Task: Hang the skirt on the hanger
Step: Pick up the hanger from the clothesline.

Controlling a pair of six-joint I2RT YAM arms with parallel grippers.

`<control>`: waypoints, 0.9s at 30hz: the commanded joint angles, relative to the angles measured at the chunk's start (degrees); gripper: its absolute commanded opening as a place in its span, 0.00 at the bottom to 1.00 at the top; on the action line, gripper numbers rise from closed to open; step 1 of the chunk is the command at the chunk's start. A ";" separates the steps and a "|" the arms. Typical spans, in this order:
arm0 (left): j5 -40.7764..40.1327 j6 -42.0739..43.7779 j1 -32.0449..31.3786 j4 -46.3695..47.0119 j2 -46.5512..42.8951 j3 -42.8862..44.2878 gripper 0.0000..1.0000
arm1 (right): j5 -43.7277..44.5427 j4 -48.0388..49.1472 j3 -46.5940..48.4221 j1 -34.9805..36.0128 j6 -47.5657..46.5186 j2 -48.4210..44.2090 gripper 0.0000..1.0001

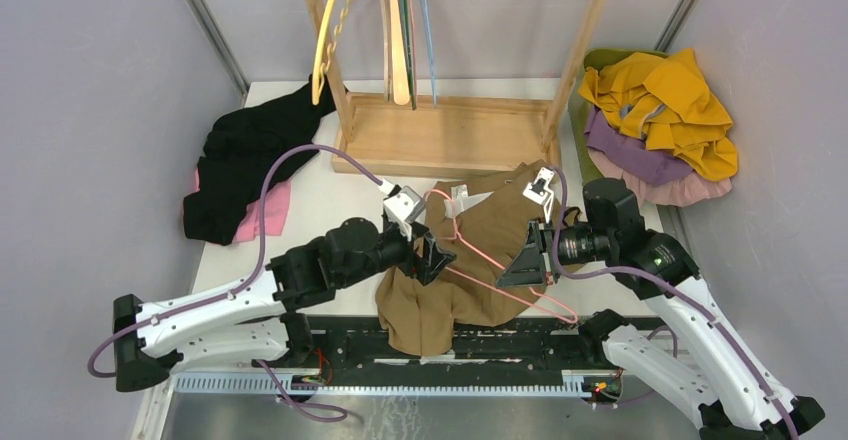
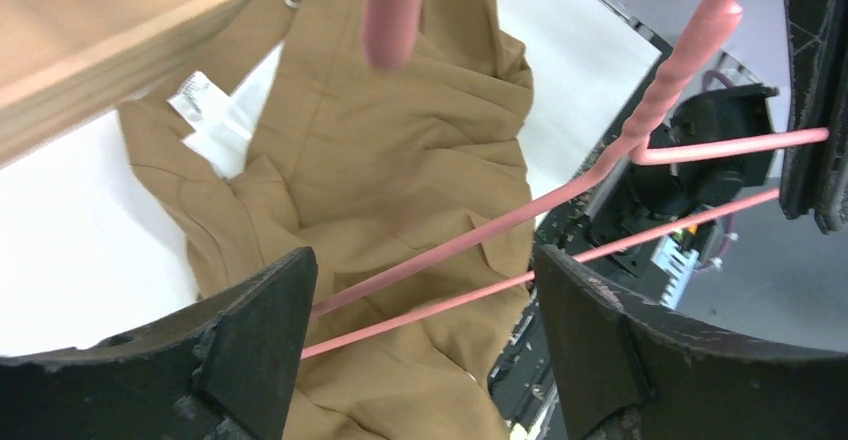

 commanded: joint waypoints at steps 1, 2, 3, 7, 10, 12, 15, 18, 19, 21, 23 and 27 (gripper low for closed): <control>-12.29 5.27 -3.89 -0.73 -0.62 3.37 0.77 | -3.42 6.04 0.86 -0.03 -0.31 -0.43 0.01; -13.65 5.51 -4.69 -0.71 -0.59 3.42 0.68 | -3.50 6.13 0.74 -0.09 -0.20 -0.25 0.01; -15.16 5.62 -5.46 -0.74 -0.52 3.49 0.57 | -3.39 6.36 0.57 -0.02 -0.12 -0.07 0.01; -17.37 5.27 -6.63 -2.44 0.92 4.73 0.16 | -3.27 7.29 0.32 0.01 0.17 0.94 0.01; -17.26 5.14 -7.06 -3.66 1.50 5.66 0.13 | -2.20 6.04 0.38 0.00 -0.92 2.12 0.02; -17.34 5.06 -7.14 -4.41 1.53 6.03 0.11 | -0.30 2.58 1.53 0.04 -3.98 3.44 0.05; -17.74 5.12 -7.23 -4.66 1.13 5.72 0.09 | 3.49 -2.11 3.12 -0.02 -8.48 5.54 0.16; -17.65 5.44 -7.28 -4.79 0.94 5.47 0.04 | 7.06 -6.69 5.65 0.02 -13.56 7.48 0.30; -17.49 5.55 -7.25 -4.82 0.94 5.53 0.04 | 7.89 -7.76 6.56 0.00 -14.72 8.21 0.31; -16.93 5.94 -7.22 -4.83 1.01 5.53 0.03 | 9.00 -8.60 8.06 0.01 -15.68 9.79 0.34; -16.70 6.10 -7.23 -4.79 1.19 5.54 0.03 | 8.91 -7.60 8.98 0.00 -15.50 10.96 0.38; -16.02 6.58 -7.23 -5.18 1.70 5.73 0.03 | 7.50 -4.62 10.00 0.01 -14.10 11.62 0.48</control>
